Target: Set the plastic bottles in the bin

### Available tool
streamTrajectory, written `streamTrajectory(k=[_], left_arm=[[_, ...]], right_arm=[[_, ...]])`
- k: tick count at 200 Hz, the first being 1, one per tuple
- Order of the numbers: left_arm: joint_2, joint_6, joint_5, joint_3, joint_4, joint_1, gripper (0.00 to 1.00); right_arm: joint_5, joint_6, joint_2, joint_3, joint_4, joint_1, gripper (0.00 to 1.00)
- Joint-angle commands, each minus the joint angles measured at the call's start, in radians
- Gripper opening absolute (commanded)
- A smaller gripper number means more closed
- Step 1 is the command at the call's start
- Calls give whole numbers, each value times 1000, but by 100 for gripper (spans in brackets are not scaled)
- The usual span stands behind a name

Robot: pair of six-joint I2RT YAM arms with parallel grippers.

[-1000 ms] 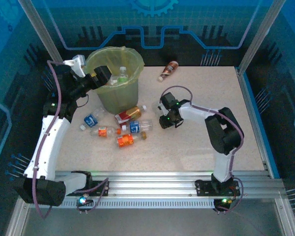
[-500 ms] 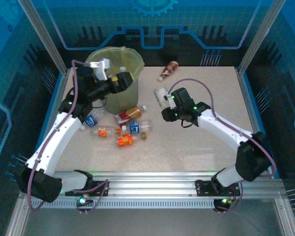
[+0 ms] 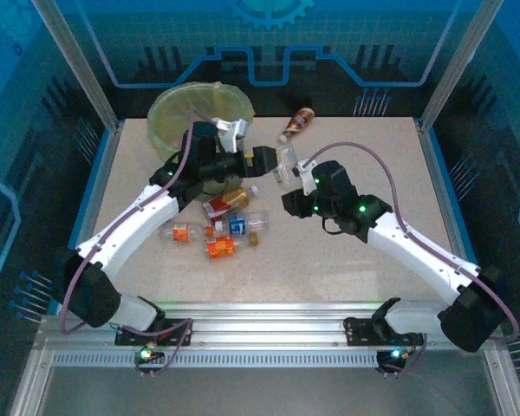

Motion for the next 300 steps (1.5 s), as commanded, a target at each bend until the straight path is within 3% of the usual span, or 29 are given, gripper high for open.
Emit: streamTrajectory(k=[1, 79, 159, 185, 212, 239, 265, 300], left_arm=[[14, 5, 37, 47, 6, -15, 99], [79, -106, 166, 50, 146, -29, 96], [99, -155, 213, 45, 209, -29, 57], [96, -150, 213, 46, 212, -30, 44], [90, -133, 209, 51, 211, -30, 42], [84, -100, 195, 65, 187, -25, 40], [72, -66, 173, 82, 163, -13, 39], [65, 7, 135, 139, 98, 32, 39]], right_arm=[[5, 42, -52, -42, 109, 20, 15], [-44, 80, -85, -84, 200, 35, 15], [-36, 76, -44, -48, 205, 68, 15], [-31, 74, -33, -38, 197, 71, 20], [-27, 70, -31, -31, 178, 72, 32], [-24, 69, -35, -21, 151, 73, 62], [-2, 67, -49, -19, 128, 80, 99], [21, 69, -85, -16, 105, 92, 100]])
